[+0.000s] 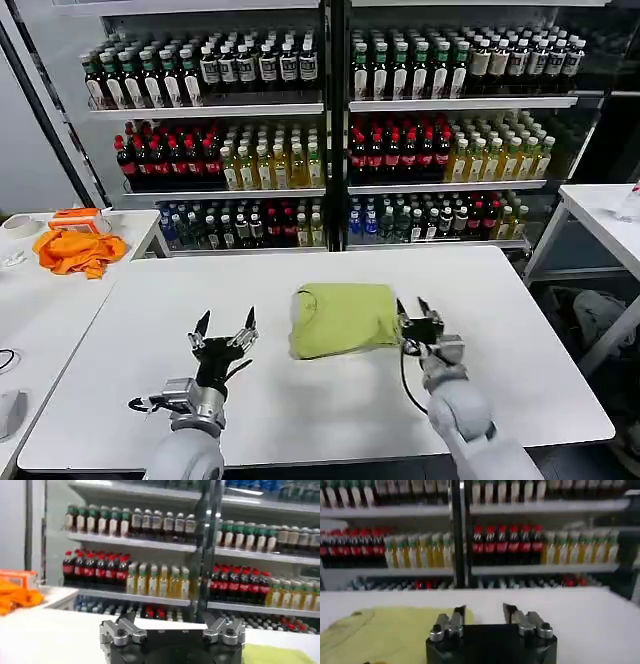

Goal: Fold and organize the clothes.

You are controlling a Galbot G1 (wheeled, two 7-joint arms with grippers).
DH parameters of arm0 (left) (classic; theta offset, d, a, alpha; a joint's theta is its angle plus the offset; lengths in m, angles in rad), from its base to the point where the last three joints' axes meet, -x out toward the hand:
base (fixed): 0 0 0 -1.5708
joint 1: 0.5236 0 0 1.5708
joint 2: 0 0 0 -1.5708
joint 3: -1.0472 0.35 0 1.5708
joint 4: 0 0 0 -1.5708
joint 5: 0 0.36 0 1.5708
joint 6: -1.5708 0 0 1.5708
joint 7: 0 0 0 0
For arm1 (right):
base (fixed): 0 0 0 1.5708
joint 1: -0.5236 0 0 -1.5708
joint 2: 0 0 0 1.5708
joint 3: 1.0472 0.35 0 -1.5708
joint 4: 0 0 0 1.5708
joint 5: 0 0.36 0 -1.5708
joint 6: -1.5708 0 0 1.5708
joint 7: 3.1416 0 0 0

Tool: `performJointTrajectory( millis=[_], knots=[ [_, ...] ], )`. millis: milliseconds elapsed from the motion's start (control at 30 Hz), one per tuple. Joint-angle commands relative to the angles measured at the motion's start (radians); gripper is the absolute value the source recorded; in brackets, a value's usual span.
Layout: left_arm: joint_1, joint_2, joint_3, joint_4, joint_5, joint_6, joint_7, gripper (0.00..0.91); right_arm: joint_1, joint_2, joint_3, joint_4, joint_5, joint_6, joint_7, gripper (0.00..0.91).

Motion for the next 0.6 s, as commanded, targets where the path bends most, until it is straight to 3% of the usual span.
performJointTrajectory(
  millis=[33, 433, 600],
  knots=[
    [0.097, 0.002, 0.013, -0.065, 0.175, -0.018, 0.040, 0.907, -0.479, -0.008, 0.288, 0.355, -0.159, 0.218, -0.075, 0.907],
    [0.202, -0.006, 0.021, -0.134, 0.218, -0.006, 0.073, 0.907, -0.565, 0.028, 0.322, 0.402, -0.201, 0.221, -0.091, 0.907],
    [0.223, -0.004, 0.007, -0.178, 0.164, 0.082, 0.074, 0.907, -0.577, 0.020, 0.328, 0.432, -0.184, 0.172, -0.092, 0.907]
  ],
)
